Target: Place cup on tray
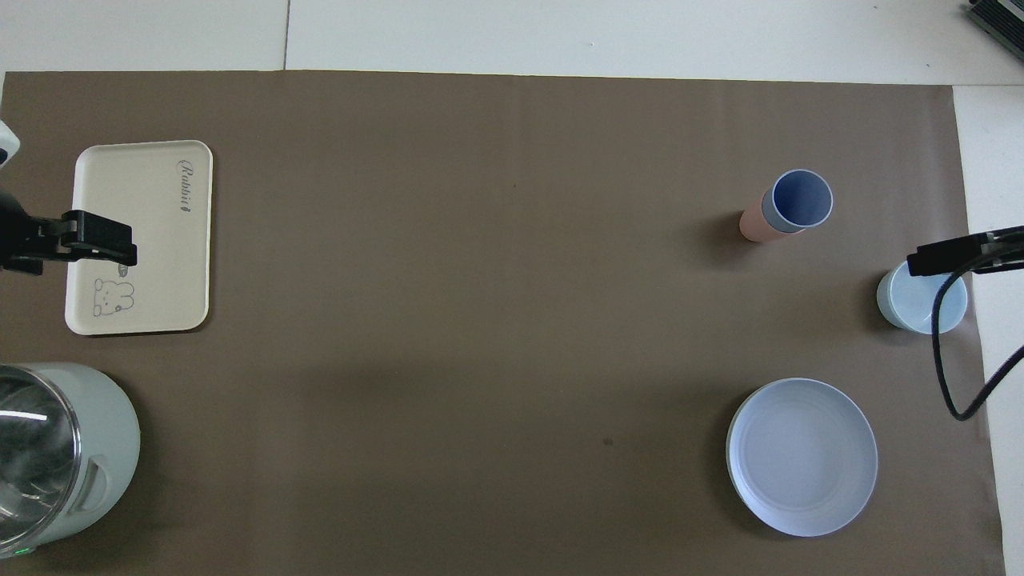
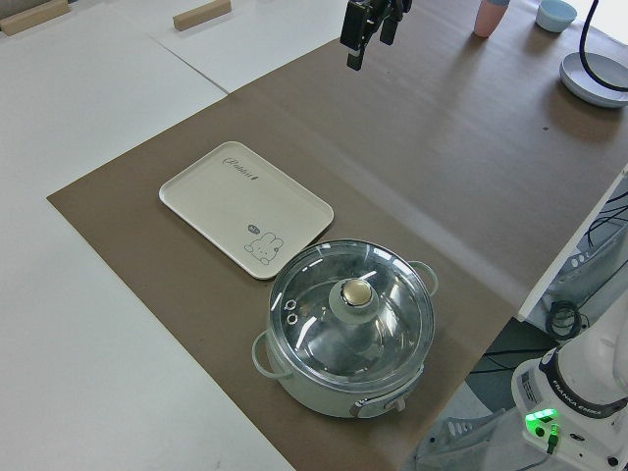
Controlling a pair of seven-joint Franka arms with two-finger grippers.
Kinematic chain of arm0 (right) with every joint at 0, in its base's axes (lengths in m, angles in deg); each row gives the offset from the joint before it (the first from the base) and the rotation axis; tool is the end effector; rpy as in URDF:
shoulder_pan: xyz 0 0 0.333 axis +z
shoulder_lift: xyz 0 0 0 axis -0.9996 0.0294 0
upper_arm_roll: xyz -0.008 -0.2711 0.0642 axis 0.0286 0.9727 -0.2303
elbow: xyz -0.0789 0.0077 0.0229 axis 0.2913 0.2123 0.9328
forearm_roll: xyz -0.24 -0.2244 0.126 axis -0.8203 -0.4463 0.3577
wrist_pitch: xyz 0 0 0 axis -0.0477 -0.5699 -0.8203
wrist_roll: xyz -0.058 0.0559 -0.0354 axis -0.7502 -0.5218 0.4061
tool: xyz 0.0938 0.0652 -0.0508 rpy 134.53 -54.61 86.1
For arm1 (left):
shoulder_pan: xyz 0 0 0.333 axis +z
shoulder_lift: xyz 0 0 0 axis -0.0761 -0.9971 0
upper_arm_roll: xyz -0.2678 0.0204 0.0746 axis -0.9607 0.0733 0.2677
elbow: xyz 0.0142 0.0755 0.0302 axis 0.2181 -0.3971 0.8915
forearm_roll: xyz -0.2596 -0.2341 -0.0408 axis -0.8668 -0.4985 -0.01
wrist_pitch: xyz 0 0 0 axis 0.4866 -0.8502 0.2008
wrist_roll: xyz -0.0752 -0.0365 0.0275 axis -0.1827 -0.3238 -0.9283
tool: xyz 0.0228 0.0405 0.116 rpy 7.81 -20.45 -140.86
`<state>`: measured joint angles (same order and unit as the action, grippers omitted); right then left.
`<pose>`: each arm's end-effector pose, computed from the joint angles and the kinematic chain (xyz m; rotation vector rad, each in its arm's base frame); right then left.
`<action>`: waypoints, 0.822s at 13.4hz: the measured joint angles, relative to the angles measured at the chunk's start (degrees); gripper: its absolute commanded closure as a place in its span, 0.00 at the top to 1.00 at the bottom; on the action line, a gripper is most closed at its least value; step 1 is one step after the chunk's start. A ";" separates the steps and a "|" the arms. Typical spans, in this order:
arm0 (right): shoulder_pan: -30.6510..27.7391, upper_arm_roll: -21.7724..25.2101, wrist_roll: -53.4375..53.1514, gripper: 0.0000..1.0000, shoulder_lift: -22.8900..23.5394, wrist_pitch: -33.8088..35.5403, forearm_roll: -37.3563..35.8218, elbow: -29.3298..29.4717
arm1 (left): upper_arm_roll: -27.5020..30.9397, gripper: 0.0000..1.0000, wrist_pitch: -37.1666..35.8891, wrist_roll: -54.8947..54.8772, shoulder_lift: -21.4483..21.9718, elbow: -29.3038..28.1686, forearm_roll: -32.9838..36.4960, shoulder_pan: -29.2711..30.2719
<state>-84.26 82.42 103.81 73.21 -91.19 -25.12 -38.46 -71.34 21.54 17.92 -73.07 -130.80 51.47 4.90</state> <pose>0.5082 -0.0445 0.5684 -3.1213 -0.2604 -0.1505 0.5085 -0.0278 0.5603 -3.1401 -0.0590 -0.0112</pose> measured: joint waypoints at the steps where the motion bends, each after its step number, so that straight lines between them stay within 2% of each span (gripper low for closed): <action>1: -1.68 0.04 5.10 1.00 0.04 -3.40 2.10 -1.72 | 0.04 1.00 0.00 0.00 0.00 0.00 0.00 0.01; 5: -7.25 0.16 31.68 1.00 2.93 -14.06 14.56 -8.07 | 0.06 1.00 0.02 0.00 0.00 0.00 0.00 0.01; 9: -14.67 0.34 63.50 1.00 10.89 -17.41 32.33 -10.11 | 0.08 1.00 0.05 0.23 0.00 0.00 0.00 0.02; 11: -17.56 0.43 75.69 1.00 14.95 -18.03 41.90 -10.95 | 0.09 1.00 0.11 0.39 0.00 0.00 0.00 0.02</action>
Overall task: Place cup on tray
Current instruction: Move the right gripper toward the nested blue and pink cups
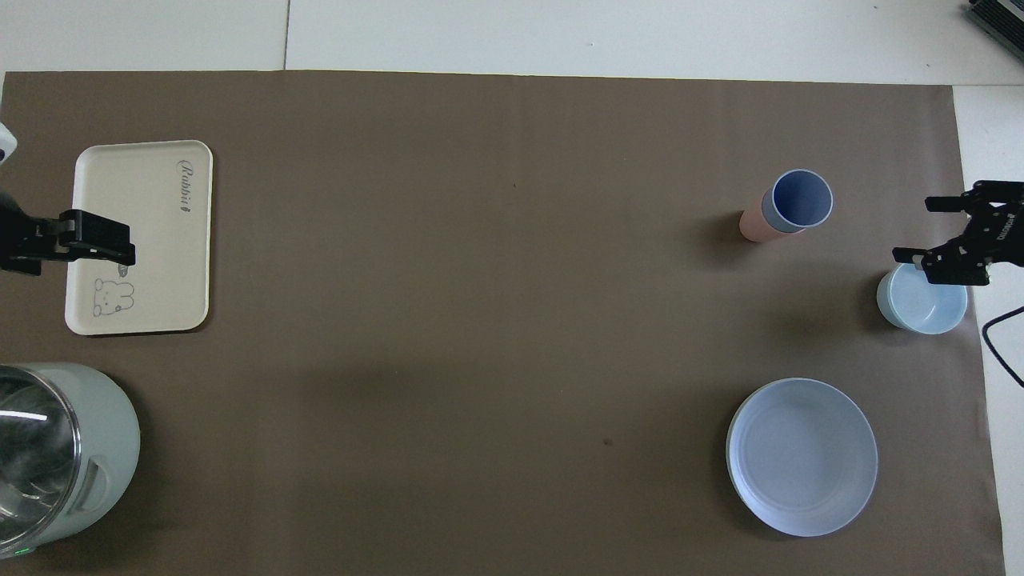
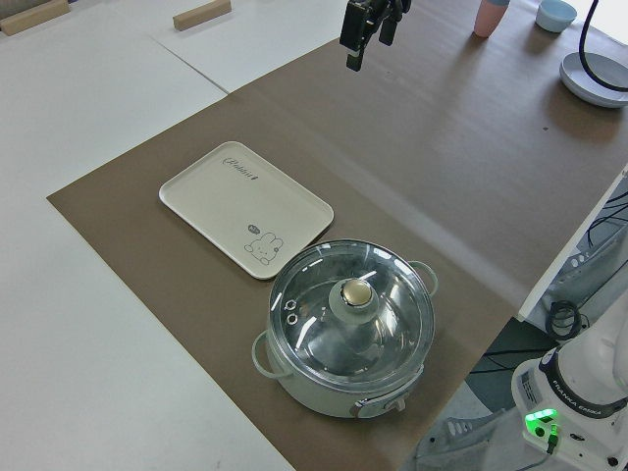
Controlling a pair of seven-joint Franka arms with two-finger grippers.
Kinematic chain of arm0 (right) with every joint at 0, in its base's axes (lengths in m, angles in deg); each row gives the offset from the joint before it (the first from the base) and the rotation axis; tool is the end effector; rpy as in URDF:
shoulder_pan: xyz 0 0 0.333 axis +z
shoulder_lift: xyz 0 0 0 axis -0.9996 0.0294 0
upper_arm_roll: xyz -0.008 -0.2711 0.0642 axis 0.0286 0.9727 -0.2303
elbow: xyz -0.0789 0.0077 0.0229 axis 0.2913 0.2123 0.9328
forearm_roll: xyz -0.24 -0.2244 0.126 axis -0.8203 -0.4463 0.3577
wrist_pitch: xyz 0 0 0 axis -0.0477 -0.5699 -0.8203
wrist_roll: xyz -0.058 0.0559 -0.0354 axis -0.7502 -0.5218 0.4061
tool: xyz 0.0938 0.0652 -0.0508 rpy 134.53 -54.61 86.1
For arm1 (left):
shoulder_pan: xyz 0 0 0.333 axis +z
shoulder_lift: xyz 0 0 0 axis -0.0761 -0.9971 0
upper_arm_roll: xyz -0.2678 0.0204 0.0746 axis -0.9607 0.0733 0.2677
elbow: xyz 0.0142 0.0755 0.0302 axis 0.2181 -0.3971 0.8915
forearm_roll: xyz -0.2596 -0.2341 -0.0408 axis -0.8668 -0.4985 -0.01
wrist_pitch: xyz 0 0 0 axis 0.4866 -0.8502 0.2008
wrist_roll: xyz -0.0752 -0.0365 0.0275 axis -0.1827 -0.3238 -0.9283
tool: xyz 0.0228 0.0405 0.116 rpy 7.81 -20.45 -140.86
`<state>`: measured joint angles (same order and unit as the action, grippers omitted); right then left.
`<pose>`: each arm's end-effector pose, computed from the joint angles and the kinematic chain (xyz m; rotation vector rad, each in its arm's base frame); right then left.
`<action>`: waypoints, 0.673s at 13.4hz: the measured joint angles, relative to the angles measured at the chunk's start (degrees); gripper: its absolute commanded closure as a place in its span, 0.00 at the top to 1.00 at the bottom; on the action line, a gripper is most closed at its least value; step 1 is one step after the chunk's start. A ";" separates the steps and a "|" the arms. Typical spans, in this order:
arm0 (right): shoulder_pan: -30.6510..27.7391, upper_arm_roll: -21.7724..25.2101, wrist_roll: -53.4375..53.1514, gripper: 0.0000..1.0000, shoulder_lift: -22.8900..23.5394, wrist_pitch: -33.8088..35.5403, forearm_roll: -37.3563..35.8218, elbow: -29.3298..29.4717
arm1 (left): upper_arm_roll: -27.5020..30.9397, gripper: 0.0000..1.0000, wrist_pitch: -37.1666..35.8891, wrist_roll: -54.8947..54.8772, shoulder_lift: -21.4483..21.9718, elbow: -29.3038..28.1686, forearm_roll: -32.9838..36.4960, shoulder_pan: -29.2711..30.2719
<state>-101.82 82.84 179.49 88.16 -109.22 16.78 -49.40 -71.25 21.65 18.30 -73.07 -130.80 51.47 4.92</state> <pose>0.5446 -0.1714 0.3892 -2.4536 -1.0810 -0.7009 0.5088 -0.0269 0.5605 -3.1400 -0.0724 -0.0142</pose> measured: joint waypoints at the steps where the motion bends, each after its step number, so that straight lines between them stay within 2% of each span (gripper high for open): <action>1: -0.57 0.00 3.87 1.00 1.83 -0.05 4.36 -0.14 | 0.03 1.00 0.02 0.01 0.00 0.00 0.00 0.01; 5: -0.43 -0.54 13.55 1.00 8.09 2.44 19.86 -0.56 | 0.07 1.00 0.12 0.01 0.00 -0.12 0.00 0.18; 9: -0.41 -0.57 22.78 1.00 12.89 3.41 28.31 -0.70 | 0.07 1.00 0.33 0.01 0.00 -0.12 0.00 0.31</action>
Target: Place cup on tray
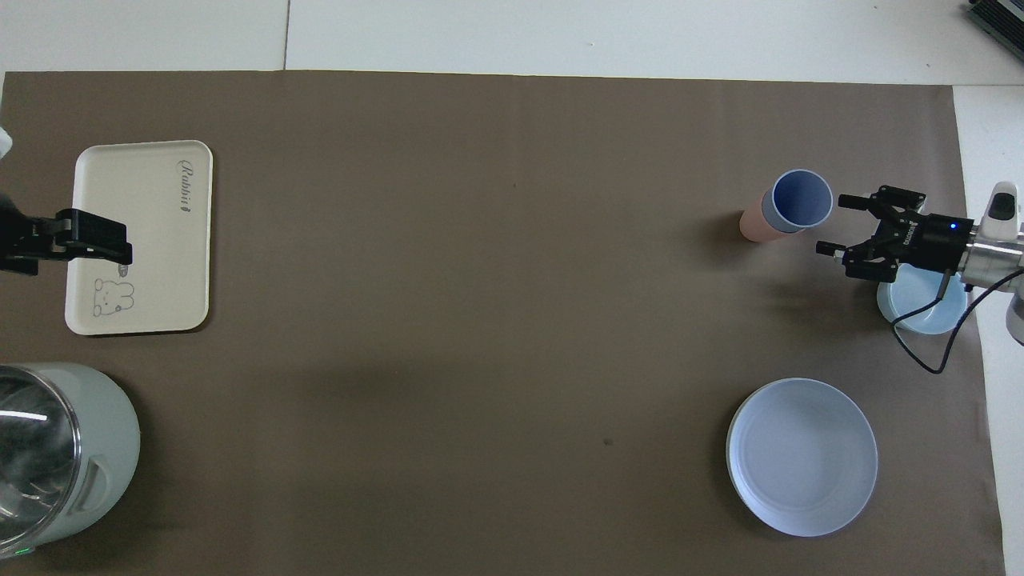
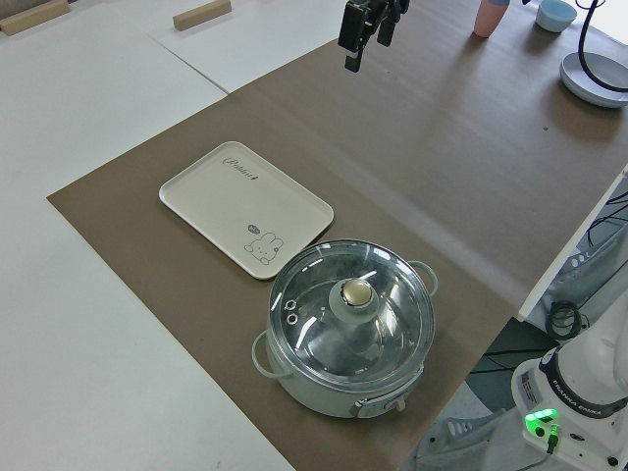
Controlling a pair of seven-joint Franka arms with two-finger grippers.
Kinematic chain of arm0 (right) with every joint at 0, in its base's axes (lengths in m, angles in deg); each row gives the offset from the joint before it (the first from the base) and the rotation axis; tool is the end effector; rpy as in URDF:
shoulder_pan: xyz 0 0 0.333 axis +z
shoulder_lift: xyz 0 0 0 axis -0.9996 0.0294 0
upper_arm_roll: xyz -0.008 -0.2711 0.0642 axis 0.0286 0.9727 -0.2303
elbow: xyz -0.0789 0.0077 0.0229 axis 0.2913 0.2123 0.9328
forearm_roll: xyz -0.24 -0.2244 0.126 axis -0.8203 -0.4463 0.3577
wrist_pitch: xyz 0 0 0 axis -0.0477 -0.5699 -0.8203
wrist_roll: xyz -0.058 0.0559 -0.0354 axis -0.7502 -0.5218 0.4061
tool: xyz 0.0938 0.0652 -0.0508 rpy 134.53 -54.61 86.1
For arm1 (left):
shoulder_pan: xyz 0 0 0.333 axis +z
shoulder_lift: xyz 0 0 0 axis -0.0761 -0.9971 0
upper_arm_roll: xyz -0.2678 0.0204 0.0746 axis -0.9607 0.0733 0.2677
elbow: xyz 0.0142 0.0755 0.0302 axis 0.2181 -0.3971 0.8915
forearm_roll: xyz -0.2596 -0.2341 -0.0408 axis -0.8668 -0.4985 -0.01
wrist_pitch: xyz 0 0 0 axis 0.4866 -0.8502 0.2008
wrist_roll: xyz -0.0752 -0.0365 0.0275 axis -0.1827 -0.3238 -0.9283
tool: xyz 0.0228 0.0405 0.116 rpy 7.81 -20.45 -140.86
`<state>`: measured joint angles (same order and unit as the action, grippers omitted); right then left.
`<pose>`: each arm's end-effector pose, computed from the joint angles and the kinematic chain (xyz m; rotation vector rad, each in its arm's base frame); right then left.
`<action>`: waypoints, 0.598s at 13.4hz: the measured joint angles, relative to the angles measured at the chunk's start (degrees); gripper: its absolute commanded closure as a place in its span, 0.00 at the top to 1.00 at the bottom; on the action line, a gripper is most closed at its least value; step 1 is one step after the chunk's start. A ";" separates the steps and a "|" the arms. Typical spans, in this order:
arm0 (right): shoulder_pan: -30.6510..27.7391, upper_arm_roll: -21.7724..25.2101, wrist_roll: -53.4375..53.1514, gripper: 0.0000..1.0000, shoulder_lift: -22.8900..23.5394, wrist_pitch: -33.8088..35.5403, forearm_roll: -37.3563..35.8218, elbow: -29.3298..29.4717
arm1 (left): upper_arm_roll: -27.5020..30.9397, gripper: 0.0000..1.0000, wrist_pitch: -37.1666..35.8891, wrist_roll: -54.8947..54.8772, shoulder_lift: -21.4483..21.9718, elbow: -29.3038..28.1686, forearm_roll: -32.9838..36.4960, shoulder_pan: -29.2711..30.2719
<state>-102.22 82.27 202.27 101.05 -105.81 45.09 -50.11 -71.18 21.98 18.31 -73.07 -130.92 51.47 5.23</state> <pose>0.5644 -0.1473 0.2781 -2.1159 -0.9735 -1.0183 0.5096 -0.0235 0.5601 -3.1400 -0.0831 -0.0200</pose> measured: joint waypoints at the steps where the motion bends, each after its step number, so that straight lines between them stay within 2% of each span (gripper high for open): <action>1: 0.08 -0.05 2.43 1.00 0.77 0.11 2.25 -0.20 | 0.00 1.00 0.27 0.00 0.00 0.00 0.00 0.03; 4: 1.26 -0.39 4.60 1.00 1.79 0.13 6.62 -0.50 | 0.00 1.00 0.81 0.00 0.00 0.00 0.00 0.09; 8: 2.65 -0.40 4.60 1.00 1.79 -0.90 7.48 -0.55 | -0.01 1.00 0.91 0.00 0.00 0.00 0.00 0.12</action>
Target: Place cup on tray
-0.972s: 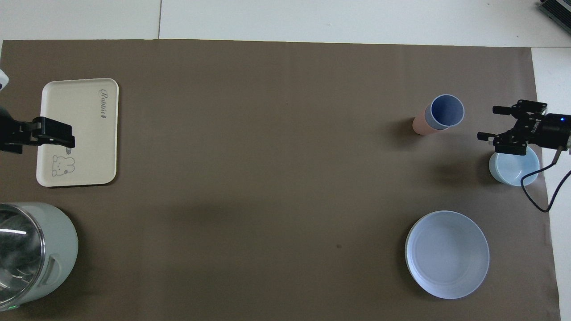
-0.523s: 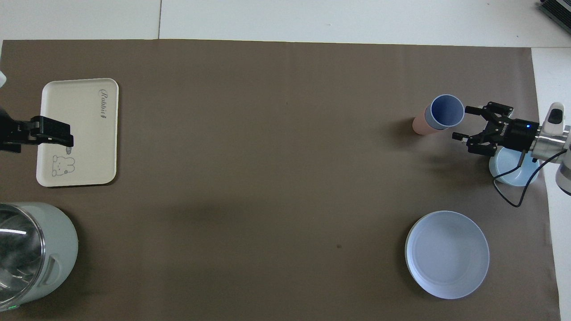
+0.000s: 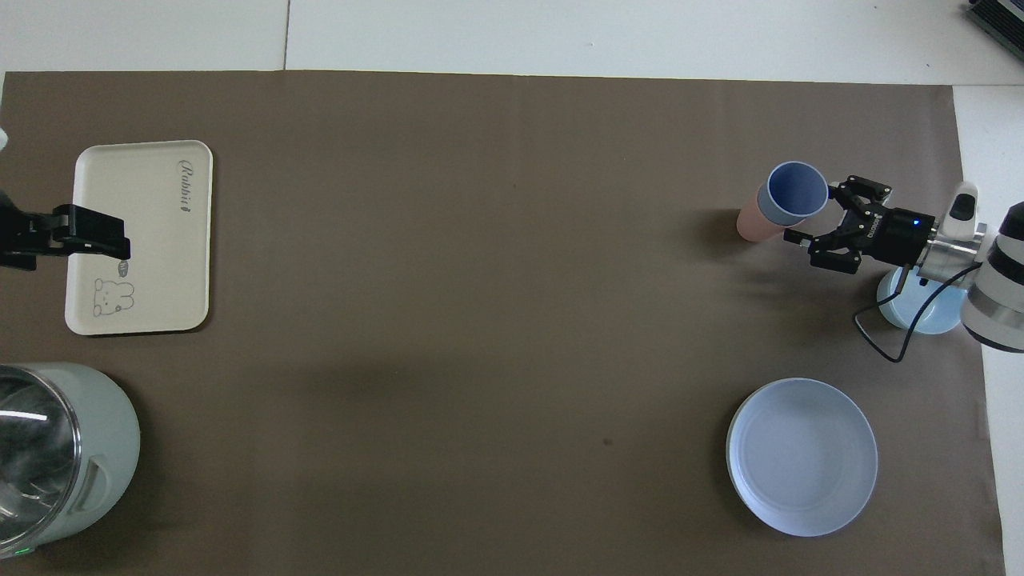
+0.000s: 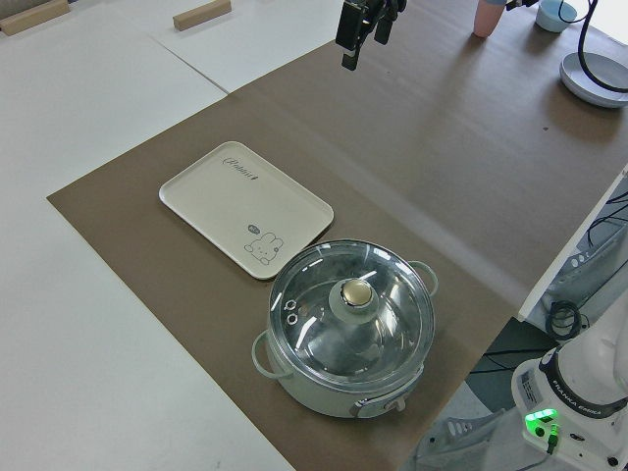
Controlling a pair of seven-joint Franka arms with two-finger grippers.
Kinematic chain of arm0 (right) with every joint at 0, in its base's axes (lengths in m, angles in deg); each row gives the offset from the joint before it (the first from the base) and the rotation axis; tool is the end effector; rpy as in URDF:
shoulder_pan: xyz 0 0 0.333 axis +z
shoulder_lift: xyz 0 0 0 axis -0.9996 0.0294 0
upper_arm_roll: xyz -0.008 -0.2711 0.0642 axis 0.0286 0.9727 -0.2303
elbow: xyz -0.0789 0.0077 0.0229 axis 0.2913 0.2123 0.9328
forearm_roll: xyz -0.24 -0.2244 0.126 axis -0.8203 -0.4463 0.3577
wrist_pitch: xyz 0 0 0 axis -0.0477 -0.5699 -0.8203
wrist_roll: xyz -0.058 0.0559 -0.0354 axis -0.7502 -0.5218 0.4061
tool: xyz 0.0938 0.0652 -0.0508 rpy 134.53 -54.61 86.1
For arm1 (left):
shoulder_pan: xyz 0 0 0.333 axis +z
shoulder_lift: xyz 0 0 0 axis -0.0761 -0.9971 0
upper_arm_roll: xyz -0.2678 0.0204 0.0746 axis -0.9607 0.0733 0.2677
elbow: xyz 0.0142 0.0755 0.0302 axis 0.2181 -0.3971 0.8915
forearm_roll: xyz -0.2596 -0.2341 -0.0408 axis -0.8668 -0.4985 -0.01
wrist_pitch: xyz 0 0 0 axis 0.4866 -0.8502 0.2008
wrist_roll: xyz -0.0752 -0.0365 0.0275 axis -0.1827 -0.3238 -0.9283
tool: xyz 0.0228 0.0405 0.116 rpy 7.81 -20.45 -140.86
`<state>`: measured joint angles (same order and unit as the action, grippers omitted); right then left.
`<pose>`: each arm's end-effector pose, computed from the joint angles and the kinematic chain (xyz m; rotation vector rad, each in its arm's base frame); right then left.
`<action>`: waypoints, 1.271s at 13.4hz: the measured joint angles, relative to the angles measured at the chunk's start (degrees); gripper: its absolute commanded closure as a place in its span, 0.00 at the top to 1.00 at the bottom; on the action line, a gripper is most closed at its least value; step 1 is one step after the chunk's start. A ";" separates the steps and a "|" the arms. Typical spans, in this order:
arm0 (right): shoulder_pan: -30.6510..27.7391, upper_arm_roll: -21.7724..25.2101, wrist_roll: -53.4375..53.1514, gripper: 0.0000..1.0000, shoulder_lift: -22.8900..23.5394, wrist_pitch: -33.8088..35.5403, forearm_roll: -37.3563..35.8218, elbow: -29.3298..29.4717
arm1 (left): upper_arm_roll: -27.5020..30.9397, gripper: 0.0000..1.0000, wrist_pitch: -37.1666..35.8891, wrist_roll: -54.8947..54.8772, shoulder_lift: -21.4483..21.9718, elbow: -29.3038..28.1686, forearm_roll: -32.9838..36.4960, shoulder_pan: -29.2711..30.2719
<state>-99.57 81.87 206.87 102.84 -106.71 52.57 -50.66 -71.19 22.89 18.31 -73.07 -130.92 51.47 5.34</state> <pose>0.5752 -0.1177 0.2631 -2.0540 -0.9560 -1.1083 0.5116 -0.0227 0.5615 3.1394 0.0858 0.0448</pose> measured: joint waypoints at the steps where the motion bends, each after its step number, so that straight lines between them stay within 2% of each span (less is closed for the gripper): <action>1: 0.01 0.00 0.00 1.00 0.00 -0.02 0.00 -0.21 | 0.00 1.00 0.01 0.00 0.00 0.00 0.00 0.00; 10: 2.14 -0.04 3.48 1.00 0.00 -0.42 2.13 -2.33 | -0.02 1.00 0.30 -0.01 0.00 0.00 0.00 0.01; 11: 2.37 -0.03 3.48 0.97 0.00 -0.45 2.54 -2.35 | -0.03 1.00 0.30 -0.01 0.00 0.00 0.00 0.01; 12: 2.51 -0.03 3.50 0.85 0.00 -0.47 3.10 -2.35 | -0.05 1.00 0.30 -0.01 0.00 -0.01 0.00 0.01; 13: 2.67 -0.03 3.61 0.64 0.00 -0.56 3.72 -2.37 | -0.05 1.00 0.30 -0.01 0.00 -0.02 0.00 0.01; 15: 2.99 -0.03 4.11 0.00 0.01 -0.95 3.93 -2.38 | -0.05 1.00 0.30 -0.03 0.00 -0.02 0.00 0.01; 17: 3.29 -0.03 4.33 0.00 0.00 -1.67 5.49 -2.38 | -0.05 1.00 0.30 -0.03 0.00 -0.03 0.00 0.01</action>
<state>-96.27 81.84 211.20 102.84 -108.38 58.06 -53.04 -71.25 23.19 18.28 -73.07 -130.95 51.47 5.35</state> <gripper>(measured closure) 0.150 0.000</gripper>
